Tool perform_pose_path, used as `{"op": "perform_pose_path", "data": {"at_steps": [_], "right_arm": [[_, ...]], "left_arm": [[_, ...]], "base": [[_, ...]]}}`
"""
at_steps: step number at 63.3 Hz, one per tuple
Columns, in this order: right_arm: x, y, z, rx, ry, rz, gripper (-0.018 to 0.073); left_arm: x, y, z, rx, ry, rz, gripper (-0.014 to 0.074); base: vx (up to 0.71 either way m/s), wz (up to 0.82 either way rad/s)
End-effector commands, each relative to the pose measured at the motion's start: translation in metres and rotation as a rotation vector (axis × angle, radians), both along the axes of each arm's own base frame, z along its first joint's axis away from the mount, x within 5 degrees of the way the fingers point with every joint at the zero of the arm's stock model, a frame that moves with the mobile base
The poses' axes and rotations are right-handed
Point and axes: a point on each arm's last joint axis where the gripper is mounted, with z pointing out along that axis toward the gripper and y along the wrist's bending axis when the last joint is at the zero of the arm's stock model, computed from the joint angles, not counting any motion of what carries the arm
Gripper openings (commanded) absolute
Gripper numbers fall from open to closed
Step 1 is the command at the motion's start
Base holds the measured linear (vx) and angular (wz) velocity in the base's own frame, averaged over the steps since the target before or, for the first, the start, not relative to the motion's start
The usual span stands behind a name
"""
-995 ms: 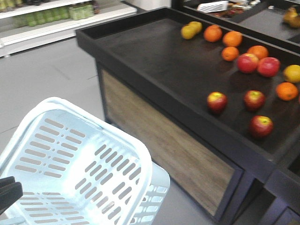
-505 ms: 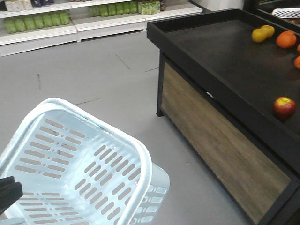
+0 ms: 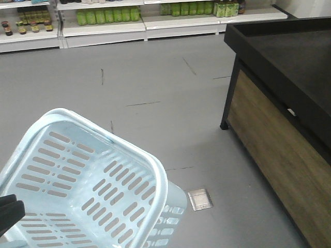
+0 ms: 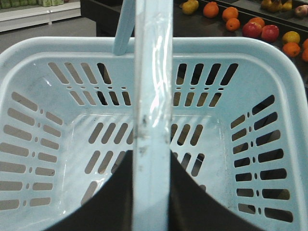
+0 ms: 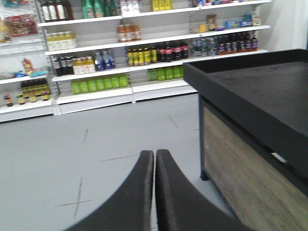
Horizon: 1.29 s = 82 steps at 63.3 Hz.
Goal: Pick three apples into basket with both arms
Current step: 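Hold the basket in the left gripper while the base backs away, then drive the base with the held basket toward the apple table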
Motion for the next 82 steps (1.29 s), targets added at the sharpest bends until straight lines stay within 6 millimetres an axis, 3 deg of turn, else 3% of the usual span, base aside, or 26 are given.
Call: {"op": "perform_pose_path", "data": {"at_steps": [1,82], "right_arm": [[-0.0004,-0.0006,0.0019,-0.018,-0.066,-0.01,-0.0004],[-0.0004,-0.0006,0.0019,-0.018,-0.066,-0.01,-0.0004]], "left_arm": [[0.003,0.0013,0.0155,-0.084,-0.059,0.043,-0.0006],[0.003,0.0013,0.0155,-0.084,-0.059,0.043,-0.0006]], "base": [[-0.04,0.35],[0.09,0.31]]}}
